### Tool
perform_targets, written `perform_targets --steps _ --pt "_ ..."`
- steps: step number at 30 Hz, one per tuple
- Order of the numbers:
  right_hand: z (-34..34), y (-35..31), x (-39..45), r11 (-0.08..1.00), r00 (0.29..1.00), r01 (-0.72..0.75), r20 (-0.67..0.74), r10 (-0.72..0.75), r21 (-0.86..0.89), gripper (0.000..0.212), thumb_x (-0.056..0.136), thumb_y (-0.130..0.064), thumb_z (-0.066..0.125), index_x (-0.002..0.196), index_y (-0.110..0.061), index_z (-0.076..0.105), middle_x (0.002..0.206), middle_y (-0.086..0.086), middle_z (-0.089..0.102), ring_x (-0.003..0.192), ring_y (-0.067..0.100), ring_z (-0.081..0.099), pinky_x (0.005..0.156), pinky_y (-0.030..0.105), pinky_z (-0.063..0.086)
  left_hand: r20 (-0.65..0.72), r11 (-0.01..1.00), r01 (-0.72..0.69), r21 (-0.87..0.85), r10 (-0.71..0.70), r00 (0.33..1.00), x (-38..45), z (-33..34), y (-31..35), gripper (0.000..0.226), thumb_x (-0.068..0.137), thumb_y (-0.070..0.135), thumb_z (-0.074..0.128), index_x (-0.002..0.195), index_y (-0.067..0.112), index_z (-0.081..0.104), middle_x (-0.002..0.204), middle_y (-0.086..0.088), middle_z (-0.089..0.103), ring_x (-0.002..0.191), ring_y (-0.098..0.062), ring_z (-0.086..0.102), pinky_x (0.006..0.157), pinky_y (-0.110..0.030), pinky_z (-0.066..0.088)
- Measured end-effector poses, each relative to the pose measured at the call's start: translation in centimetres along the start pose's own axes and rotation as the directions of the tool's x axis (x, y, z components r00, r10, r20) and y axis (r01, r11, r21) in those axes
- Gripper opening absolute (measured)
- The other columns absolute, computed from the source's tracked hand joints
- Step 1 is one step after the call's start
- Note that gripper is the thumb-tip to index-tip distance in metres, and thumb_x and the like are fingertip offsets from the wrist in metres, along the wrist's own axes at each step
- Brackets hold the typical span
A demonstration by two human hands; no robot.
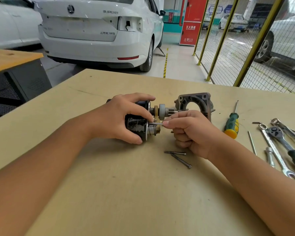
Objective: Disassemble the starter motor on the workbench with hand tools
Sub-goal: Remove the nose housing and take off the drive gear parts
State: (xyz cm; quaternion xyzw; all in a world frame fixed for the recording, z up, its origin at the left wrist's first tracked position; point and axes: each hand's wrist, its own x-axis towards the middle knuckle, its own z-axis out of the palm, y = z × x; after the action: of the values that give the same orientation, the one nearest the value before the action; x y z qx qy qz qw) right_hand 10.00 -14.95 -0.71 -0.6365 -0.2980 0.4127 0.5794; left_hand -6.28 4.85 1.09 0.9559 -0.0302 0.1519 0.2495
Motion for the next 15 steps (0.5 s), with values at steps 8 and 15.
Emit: perform_targets --steps 8,15 --pt "0.1 -0.2 -0.1 1.0 0.999 -0.006 0.04 0.006 -0.005 0.013 0.087 -0.008 0.072 0.076 -0.013 0.071 0.056 -0.001 0.027 0.046 0.014 0.016 0.046 0.021 0.016 0.065 0.999 0.02 -0.045 -0.017 0.998 0.1 -1.1 0.2 0.06 0.059 0.02 0.101 0.109 0.042 0.078 0.152 0.023 0.046 0.144 0.003 0.039 0.112 -0.012 0.034" --pt "0.5 -0.1 -0.5 0.996 0.995 0.075 0.063 -0.072 -0.047 0.009 0.09 -0.007 0.07 0.082 -0.008 0.072 0.056 0.001 0.029 0.047 0.015 0.018 0.048 0.026 0.015 0.066 0.998 0.023 -0.054 -0.02 0.998 -0.2 -1.1 0.6 0.06 0.059 0.015 0.1 0.11 0.039 0.079 0.153 0.021 0.046 0.145 0.002 0.039 0.116 -0.017 0.034"
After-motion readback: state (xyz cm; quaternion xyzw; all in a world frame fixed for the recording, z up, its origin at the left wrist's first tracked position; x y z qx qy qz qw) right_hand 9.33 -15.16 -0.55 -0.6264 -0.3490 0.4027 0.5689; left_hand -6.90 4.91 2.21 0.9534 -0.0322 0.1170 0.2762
